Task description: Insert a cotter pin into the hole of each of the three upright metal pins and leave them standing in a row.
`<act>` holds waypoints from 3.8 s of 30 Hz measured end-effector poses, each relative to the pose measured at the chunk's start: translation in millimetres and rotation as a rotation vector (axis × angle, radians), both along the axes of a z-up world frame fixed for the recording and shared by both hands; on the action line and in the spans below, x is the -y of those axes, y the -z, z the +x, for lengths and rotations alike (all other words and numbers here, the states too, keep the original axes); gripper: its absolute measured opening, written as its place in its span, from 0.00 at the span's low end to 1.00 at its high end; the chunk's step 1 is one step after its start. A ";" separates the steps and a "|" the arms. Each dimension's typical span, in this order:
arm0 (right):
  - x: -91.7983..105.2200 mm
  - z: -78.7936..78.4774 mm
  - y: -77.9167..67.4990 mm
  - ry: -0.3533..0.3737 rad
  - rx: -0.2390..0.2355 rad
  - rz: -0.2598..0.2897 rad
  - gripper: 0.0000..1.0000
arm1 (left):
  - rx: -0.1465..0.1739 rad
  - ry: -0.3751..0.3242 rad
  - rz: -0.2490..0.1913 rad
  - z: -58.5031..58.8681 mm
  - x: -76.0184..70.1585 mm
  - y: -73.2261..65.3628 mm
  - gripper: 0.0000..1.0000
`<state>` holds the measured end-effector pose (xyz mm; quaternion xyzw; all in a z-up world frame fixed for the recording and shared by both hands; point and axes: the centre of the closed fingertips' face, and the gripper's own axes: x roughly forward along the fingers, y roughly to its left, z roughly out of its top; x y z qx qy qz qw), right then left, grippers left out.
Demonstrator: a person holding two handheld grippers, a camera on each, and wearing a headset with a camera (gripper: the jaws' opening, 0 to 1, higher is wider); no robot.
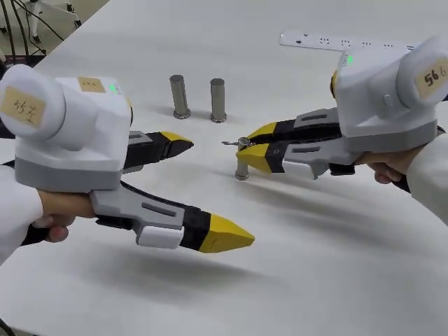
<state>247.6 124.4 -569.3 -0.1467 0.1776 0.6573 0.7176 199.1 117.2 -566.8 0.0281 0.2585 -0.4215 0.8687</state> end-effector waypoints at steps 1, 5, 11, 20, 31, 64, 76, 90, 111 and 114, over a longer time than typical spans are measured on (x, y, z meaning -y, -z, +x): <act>0.0 0.1 -0.2 -0.004 0.002 -0.001 0.04 | -0.001 -0.001 0.001 -0.1 -0.2 0.0 0.99; 0.2 -1.3 -0.5 -0.008 0.010 -0.002 0.04 | -0.006 -0.003 0.000 0.0 -2.2 0.5 0.99; 0.6 -3.2 -1.3 -0.007 0.006 -0.001 0.05 | -0.002 -0.016 -0.038 1.2 -2.7 -6.4 0.99; 4.5 -12.8 -3.1 0.013 -0.014 0.007 0.25 | 0.021 -0.024 -0.039 4.8 -6.1 -11.8 0.99; 25.0 -22.5 -16.8 0.060 -0.024 0.030 0.36 | 0.014 -0.014 -0.060 1.1 -3.6 -16.0 0.99; 117.3 -47.8 -25.9 0.370 -0.117 0.027 0.85 | 0.014 -0.001 -0.050 -12.5 -10.2 -27.3 0.99; 119.6 -57.3 -27.2 0.428 -0.137 0.057 0.98 | 0.025 -0.030 -0.035 -6.1 -20.4 -32.6 0.99; 124.0 -54.0 -32.8 0.454 -0.118 0.061 0.96 | 0.043 -0.062 -0.018 6.7 -38.3 -31.5 0.96; 129.9 -43.1 -35.7 0.475 -0.111 0.070 0.91 | 0.088 -0.283 0.018 74.9 -88.8 -16.8 0.74; 127.3 -43.5 -36.8 0.465 -0.100 0.067 0.91 | 0.115 -0.317 0.078 86.6 -97.5 -13.2 0.69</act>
